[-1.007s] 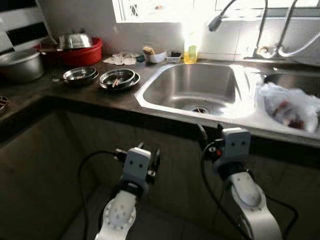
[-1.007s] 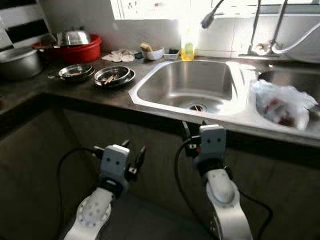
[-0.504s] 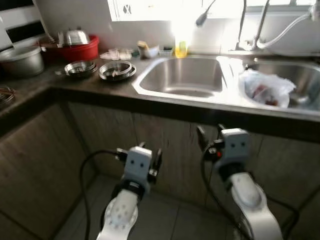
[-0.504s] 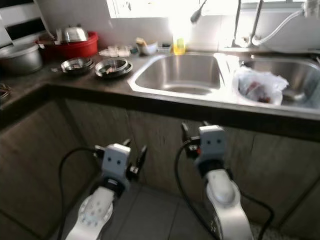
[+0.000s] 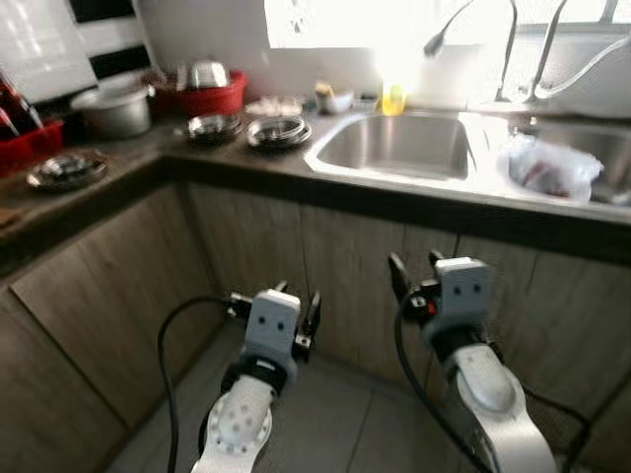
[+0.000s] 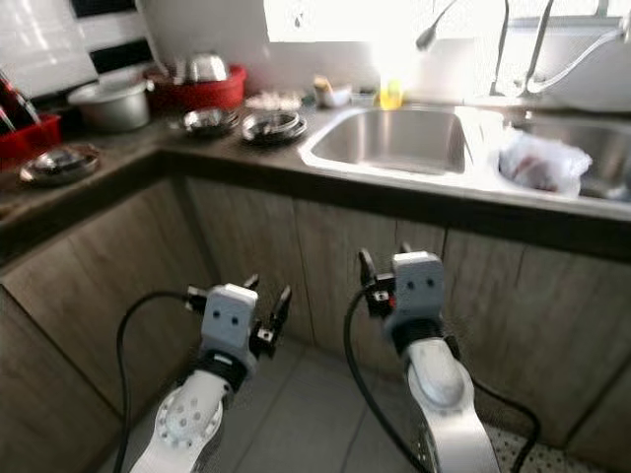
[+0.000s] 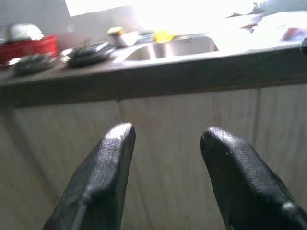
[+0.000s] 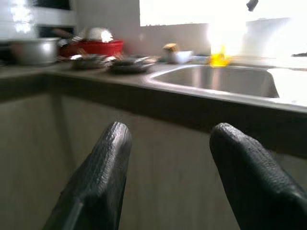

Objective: Kitchen organization

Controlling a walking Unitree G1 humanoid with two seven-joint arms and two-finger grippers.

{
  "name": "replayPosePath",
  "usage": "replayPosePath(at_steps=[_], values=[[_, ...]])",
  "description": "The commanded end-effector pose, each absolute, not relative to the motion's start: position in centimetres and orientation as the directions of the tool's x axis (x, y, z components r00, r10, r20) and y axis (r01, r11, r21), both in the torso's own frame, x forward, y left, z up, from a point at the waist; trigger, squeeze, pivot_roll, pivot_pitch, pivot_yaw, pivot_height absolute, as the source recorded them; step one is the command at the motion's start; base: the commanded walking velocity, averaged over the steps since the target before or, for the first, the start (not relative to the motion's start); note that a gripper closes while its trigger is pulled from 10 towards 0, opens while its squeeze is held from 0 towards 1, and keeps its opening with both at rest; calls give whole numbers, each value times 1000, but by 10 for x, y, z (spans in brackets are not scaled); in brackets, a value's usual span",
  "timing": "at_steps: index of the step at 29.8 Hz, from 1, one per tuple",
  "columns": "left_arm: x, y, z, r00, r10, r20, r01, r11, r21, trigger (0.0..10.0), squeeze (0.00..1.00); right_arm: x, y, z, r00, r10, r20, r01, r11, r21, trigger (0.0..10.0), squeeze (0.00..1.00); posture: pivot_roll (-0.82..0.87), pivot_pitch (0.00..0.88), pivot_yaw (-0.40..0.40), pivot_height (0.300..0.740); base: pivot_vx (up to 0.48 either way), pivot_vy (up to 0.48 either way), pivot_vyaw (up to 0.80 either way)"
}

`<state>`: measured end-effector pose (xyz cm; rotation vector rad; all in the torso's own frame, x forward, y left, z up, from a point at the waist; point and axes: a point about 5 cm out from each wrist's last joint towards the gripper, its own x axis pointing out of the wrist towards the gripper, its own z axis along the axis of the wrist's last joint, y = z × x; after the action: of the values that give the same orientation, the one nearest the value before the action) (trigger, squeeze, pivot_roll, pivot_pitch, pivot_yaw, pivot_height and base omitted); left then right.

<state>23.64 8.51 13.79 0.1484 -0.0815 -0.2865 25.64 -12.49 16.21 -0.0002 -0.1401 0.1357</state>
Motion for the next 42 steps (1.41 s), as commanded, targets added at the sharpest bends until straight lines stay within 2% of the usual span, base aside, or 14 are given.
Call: replayPosePath(at_steps=[1, 31, 34, 38, 42], values=[[237, 88, 138, 960, -275, 56, 264, 952, 154, 10000, 0, 257, -120, 168, 975, 154, 161, -154, 988, -14, 10000, 0, 23, 8, 25, 740, 0, 0, 800], [240, 89, 140, 964, -258, 65, 246, 958, 145, 10000, 0, 260, -118, 168, 973, 167, 160, -166, 986, -21, 10000, 0, 21, 4, 20, 740, 0, 0, 800], [242, 91, 140, 971, -233, 56, 227, 969, 103, 10000, 0, 261, -118, 169, 972, 169, 161, -167, 986, -22, 10000, 0, 21, 3, 19, 740, 0, 0, 800], [245, 96, 142, 975, -215, 64, 207, 972, 114, 10000, 0, 262, -118, 169, 973, 168, 160, -166, 986, -22, 10000, 0, 23, 0, 16, 740, 0, 0, 800], [247, 100, 142, 976, -209, 63, 201, 973, 116, 10000, 0, 263, -118, 168, 973, 169, 154, -168, 986, -21, 10000, 0, 23, 0, 16, 740, 260, 0, 0]])
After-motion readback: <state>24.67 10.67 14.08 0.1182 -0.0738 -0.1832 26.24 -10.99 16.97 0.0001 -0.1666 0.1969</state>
